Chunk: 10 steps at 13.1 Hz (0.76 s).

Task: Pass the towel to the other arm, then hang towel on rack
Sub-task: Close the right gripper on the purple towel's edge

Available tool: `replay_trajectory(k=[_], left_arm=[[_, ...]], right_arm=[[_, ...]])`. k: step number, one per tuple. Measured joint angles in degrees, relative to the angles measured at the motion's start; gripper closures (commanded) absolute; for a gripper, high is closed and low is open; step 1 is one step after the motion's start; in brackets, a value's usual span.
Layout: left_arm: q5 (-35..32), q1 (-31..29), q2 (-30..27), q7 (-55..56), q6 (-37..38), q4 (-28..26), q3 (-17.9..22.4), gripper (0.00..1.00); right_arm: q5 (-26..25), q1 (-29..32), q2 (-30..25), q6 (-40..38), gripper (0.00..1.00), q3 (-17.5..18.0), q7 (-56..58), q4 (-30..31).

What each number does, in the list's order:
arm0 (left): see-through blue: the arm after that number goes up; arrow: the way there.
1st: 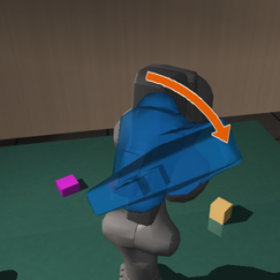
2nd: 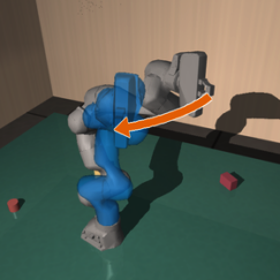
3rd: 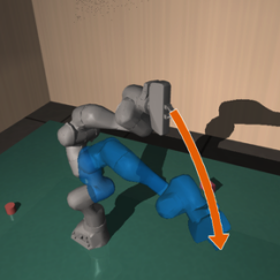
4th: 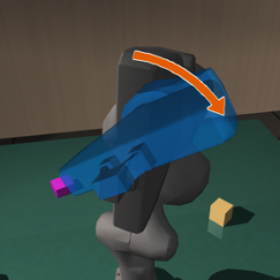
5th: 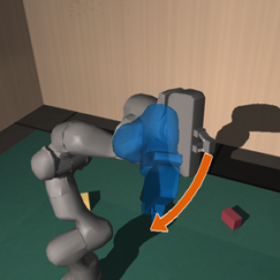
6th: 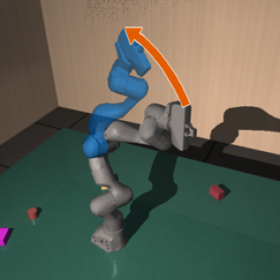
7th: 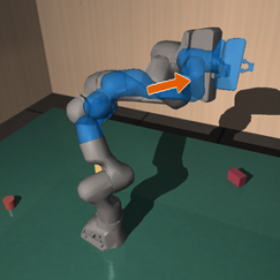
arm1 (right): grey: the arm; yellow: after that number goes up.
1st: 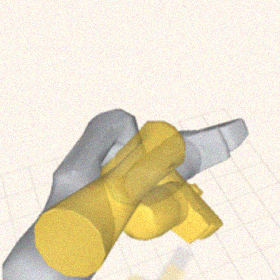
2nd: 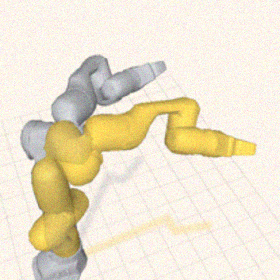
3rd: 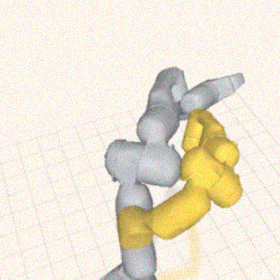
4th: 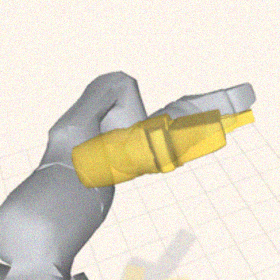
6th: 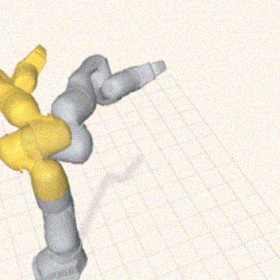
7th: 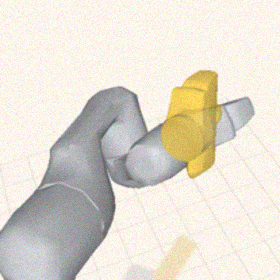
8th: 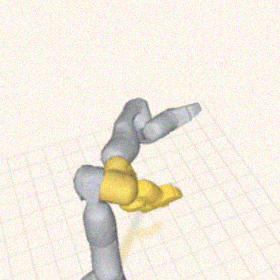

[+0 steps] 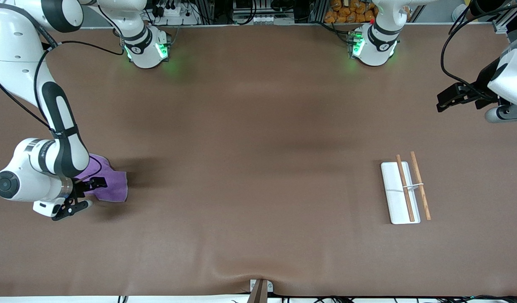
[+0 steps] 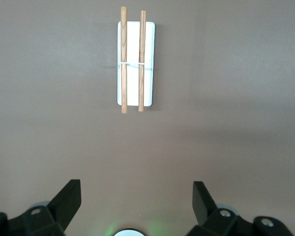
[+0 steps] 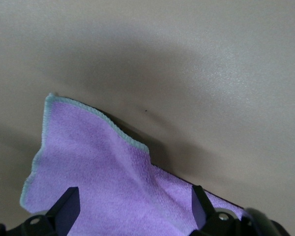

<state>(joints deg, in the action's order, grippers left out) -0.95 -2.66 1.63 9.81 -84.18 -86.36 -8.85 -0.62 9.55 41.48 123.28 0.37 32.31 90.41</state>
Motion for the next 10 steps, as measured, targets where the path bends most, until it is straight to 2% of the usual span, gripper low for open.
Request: replay_trajectory(k=[8,9,10], left_arm=[[0.00,0.00,0.00,0.00,0.00,0.00,0.00,0.00],[0.00,0.00,0.00,0.00,0.00,0.00,0.00,0.00],[0.00,0.00,0.00,0.00,0.00,0.00,0.00,0.00]], right_arm=[[3.34,0.01,0.04,0.94,0.02,0.00,0.00,1.46],[3.52,0.01,0.04,0.95,0.25,0.00,0.01,1.60],[3.66,0.01,0.04,0.96,0.44,0.00,0.01,1.68]])
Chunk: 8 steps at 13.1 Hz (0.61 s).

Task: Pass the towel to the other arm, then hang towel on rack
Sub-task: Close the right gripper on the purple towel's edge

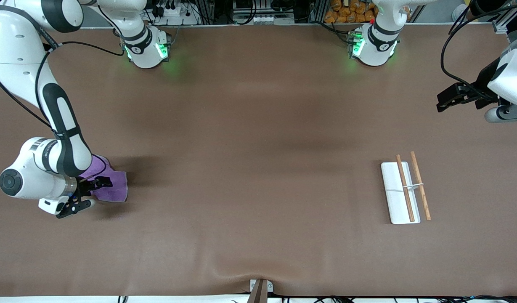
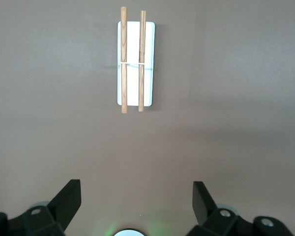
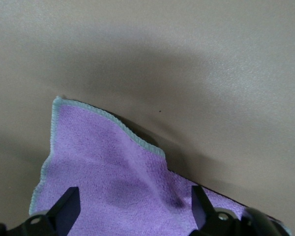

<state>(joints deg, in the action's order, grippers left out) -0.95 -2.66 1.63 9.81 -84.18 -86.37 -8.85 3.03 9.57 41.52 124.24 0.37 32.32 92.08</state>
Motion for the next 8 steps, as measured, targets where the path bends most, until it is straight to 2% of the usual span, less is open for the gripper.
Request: replay_trajectory(k=[1,3,4,8], left_arm=[[0.00,0.00,0.00,0.00,0.00,0.00,0.00,0.00],[0.00,0.00,0.00,0.00,0.00,0.00,0.00,0.00],[0.00,0.00,0.00,0.00,0.00,0.00,0.00,0.00],[0.00,0.00,0.01,0.00,0.00,0.00,0.00,0.00]], right_arm=[[0.25,0.03,0.00,0.00,0.58,0.00,0.01,0.03],[1.30,0.17,0.00,0.00,0.95,-0.04,0.01,0.07],[1.52,0.23,0.00,0.00,1.00,-0.08,0.01,0.09],[5.37,0.39,0.00,-0.71,1.00,-0.27,0.00,0.41]])
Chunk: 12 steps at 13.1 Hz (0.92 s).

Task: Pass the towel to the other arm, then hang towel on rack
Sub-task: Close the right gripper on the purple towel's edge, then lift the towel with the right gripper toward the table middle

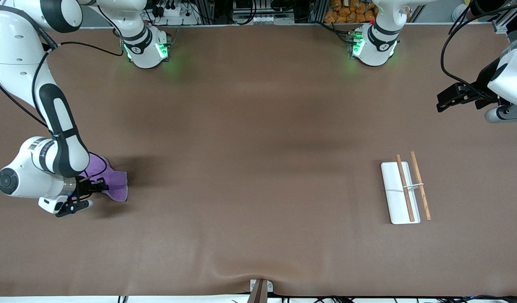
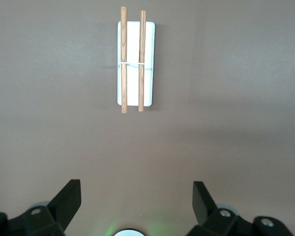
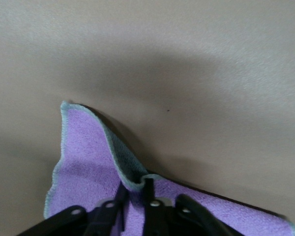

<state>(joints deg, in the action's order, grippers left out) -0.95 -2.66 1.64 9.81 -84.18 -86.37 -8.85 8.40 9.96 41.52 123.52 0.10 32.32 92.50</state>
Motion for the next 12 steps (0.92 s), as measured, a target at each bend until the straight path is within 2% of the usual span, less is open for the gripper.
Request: replay_trajectory(k=[5,9,12], left_arm=[[0.00,0.00,0.10,0.00,0.00,-0.01,0.00,0.00],[0.00,0.00,0.37,0.00,0.00,-0.02,0.00,0.00],[0.00,-0.01,0.45,0.00,0.00,-0.02,0.00,0.00]], right_arm=[[0.58,0.05,-1.41,-1.39,1.00,0.01,0.68,-0.89],[0.62,-0.28,-7.90,-7.30,1.00,0.59,1.34,-2.00],[0.68,-3.40,-13.60,-10.31,1.00,1.14,1.45,-2.13]])
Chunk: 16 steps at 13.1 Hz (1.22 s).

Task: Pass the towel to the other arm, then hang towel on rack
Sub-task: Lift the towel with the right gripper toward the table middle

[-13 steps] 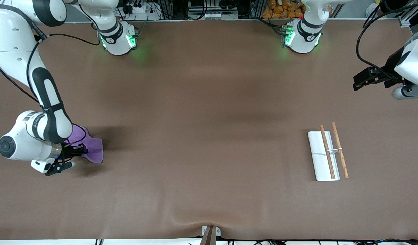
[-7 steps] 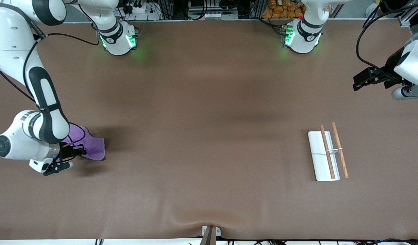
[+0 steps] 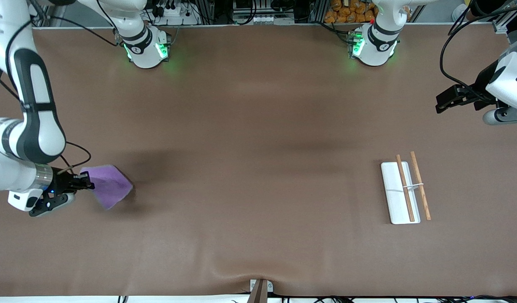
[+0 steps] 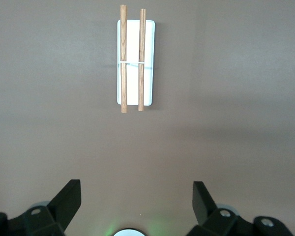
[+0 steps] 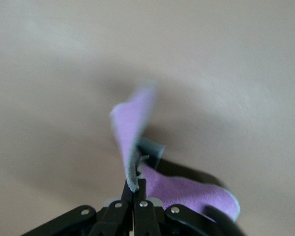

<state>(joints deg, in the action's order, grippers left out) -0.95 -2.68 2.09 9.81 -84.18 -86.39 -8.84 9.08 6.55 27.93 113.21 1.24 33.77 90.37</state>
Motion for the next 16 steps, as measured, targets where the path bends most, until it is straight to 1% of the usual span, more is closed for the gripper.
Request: replay_trajectory(k=[2,4,7,10,14,16], left_arm=[[0.00,-0.05,0.01,0.00,0.00,0.00,0.01,0.00],[0.00,-0.04,0.01,0.00,0.00,0.00,0.00,0.00],[0.00,-0.04,0.02,0.00,0.00,0.00,0.00,0.00],[0.00,-0.04,0.02,0.00,0.00,0.00,0.00,0.00],[0.00,-0.03,0.02,0.00,0.00,0.00,0.00,0.00],[0.00,-0.02,0.06,0.00,0.00,0.00,-0.01,0.00]], right_arm=[[0.01,-3.96,-3.33,-0.98,1.00,0.07,-0.62,0.00],[0.01,-7.22,-5.51,-1.02,1.00,0.16,-0.89,-0.31],[0.01,-12.32,-7.64,-1.02,1.00,0.29,-0.90,-1.83],[-0.40,-17.91,-8.60,-0.91,1.00,0.31,-0.96,-2.96],[-4.42,-25.35,-9.07,-0.59,1.00,0.31,-4.10,-6.55],[-7.46,-27.98,-9.09,-0.25,1.00,0.30,-4.41,-6.87]])
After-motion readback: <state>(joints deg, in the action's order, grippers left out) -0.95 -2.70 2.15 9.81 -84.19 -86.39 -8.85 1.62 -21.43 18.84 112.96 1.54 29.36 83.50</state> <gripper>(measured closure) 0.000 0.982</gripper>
